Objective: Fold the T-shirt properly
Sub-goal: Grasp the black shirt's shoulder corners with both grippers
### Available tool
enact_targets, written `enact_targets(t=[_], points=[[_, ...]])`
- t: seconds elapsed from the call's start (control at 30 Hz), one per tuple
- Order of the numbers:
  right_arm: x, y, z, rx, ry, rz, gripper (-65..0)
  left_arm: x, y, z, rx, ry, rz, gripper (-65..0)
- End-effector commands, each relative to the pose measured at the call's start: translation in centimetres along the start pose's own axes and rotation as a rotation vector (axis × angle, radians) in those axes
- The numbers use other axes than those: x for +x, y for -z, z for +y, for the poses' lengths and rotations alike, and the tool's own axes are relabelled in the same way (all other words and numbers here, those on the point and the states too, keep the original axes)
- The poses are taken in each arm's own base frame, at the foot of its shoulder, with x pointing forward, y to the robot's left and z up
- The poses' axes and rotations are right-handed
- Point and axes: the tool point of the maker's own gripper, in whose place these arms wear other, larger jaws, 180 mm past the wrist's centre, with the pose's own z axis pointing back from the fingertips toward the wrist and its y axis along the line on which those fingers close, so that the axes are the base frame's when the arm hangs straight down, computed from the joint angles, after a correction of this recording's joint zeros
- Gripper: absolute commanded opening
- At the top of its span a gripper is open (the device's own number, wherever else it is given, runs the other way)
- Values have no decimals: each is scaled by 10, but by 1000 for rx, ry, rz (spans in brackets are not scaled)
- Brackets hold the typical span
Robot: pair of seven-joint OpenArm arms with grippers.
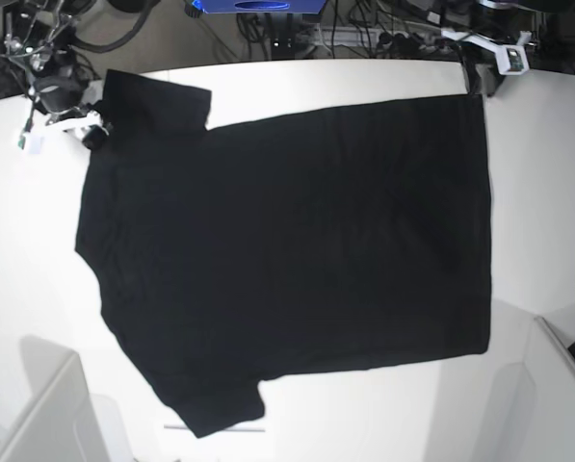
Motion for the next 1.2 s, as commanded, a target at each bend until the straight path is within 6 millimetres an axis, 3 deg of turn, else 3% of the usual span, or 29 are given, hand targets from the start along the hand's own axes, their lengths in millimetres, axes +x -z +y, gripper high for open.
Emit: enact_targets(t=[0.0,0.1,0.37,0.47,0.7,0.87,0.93,1.17], points=[[11,-2,5,36,6,-28,-323,7,-2,3,5,-12,-26,-367],[14,4,6,85,51,-15,-321,9,0,2,-1,2,-32,-270],[5,30,-38,1,92,46,-321,13,2,-16,-111,-25,-43,-318],[-1,33,-45,-13,108,56,-321,14,2,-17,-115,-29,-43,-314],[-7,37,-54,-31,109,82,-321,2,4,6,-53,-208,-8,-313],[-15,36,-43,51,20,103,-324,-1,4,12,-41,-233,2,-313],[-23,34,-46,46,17,120,-326,-1,4,12,-40,-239,2,-313],[-56,38,-25,98,-29,210,-326,2,9,7,-53,-246,-4,-319]])
